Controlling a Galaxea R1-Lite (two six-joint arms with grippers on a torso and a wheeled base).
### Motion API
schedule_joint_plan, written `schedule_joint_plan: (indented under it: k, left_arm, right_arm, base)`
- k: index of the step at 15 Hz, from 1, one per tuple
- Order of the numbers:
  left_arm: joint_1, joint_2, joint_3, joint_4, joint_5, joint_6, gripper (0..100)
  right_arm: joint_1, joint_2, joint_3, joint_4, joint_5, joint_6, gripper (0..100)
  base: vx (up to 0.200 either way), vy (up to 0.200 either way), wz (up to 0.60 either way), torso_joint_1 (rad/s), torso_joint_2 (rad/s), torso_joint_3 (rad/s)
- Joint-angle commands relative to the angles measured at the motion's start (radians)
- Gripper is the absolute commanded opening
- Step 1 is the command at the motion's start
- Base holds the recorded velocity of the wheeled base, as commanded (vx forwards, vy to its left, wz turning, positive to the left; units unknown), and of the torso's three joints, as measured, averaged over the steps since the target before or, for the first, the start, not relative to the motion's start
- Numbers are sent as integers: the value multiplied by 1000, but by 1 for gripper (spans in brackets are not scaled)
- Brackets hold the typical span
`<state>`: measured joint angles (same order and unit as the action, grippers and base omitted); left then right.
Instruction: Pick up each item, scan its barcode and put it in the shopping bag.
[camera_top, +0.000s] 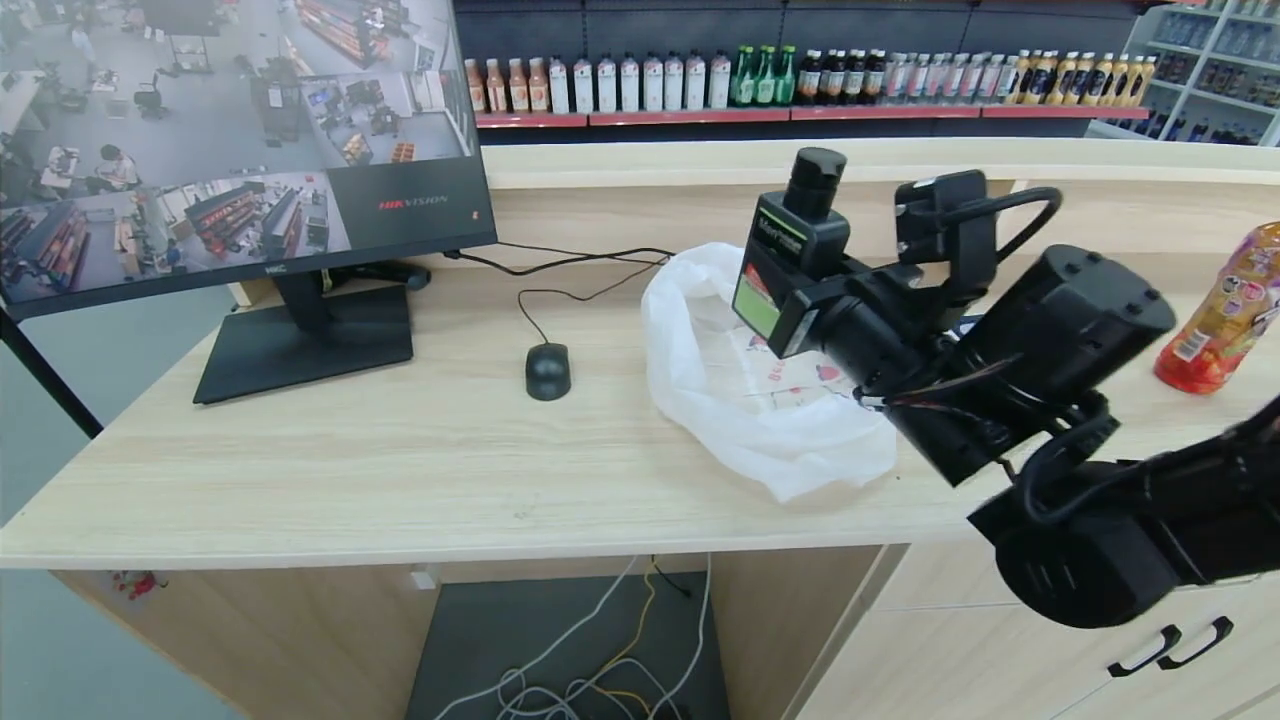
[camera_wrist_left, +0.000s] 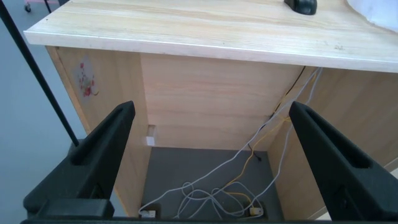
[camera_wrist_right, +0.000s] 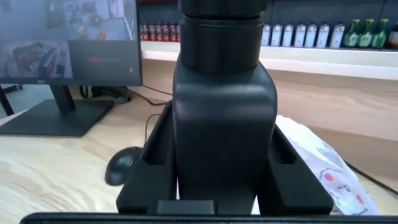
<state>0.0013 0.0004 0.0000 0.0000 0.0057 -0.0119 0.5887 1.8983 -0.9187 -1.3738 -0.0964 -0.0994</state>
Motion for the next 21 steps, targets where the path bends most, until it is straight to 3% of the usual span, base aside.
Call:
schedule_joint_plan:
  k: [1,21]
  left_arm:
    - [0,0,0,0,0,0,100]
    - [0,0,0,0,0,0,100]
  right_arm:
    - [-1,111,-54,-4,-2,1,0]
    - [-61,335,-112,-128,-2,18,0]
  base:
    - [0,0,0,0,0,0]
    - [0,0,0,0,0,0]
